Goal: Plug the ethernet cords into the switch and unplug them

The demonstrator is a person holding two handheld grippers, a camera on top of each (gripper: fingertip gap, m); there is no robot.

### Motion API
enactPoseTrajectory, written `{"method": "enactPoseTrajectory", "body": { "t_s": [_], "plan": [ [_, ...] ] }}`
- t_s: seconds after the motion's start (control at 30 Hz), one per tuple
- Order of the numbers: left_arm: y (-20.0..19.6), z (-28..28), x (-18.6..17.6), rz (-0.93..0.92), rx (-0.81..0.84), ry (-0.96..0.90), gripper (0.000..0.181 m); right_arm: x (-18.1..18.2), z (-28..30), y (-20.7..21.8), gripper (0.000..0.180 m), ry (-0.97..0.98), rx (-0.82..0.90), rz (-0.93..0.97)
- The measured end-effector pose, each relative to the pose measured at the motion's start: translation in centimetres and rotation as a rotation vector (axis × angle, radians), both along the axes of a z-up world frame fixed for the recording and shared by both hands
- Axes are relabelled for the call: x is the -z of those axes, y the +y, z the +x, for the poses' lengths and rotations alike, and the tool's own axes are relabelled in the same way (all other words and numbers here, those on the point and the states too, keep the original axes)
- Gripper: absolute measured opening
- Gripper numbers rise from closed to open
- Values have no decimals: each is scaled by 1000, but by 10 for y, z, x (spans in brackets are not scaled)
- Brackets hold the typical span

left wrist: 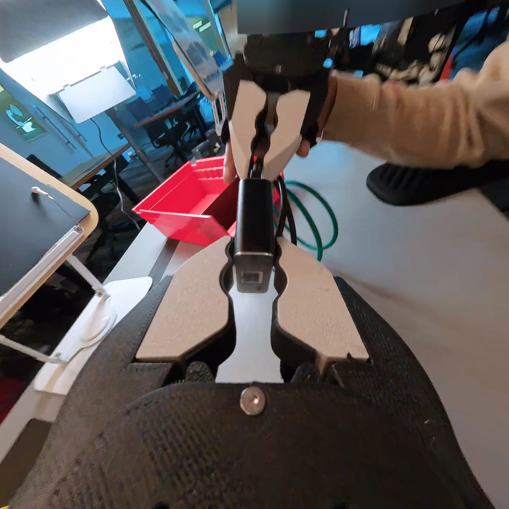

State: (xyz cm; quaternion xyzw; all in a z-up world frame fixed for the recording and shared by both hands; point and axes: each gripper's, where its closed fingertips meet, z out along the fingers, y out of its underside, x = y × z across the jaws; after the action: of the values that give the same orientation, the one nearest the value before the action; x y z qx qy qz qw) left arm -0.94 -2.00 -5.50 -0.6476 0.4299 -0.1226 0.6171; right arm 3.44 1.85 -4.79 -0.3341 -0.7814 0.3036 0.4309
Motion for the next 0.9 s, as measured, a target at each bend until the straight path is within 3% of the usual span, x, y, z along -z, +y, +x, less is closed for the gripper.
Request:
{"method": "enactPoseTrajectory", "body": {
  "t_s": [0.2,0.43,0.6,0.73,0.9],
  "plan": [
    [8,4,12,79,-85,161,25,-15,9,-10,8,33,-43,-23],
    [8,6,-1,123,-97,47,25,-33,8,-11,8,121,-32,-54],
    [-1,2,-26,223,-102,9,25,-55,6,-8,19,230,11,-76],
    [-9,-2,-48,300,-125,22,25,-88,9,-6,30,399,63,-82],
    [-14,-17,-68,353,-171,-2,25,-155,41,-35,25,727,33,-98]
  ]
}}
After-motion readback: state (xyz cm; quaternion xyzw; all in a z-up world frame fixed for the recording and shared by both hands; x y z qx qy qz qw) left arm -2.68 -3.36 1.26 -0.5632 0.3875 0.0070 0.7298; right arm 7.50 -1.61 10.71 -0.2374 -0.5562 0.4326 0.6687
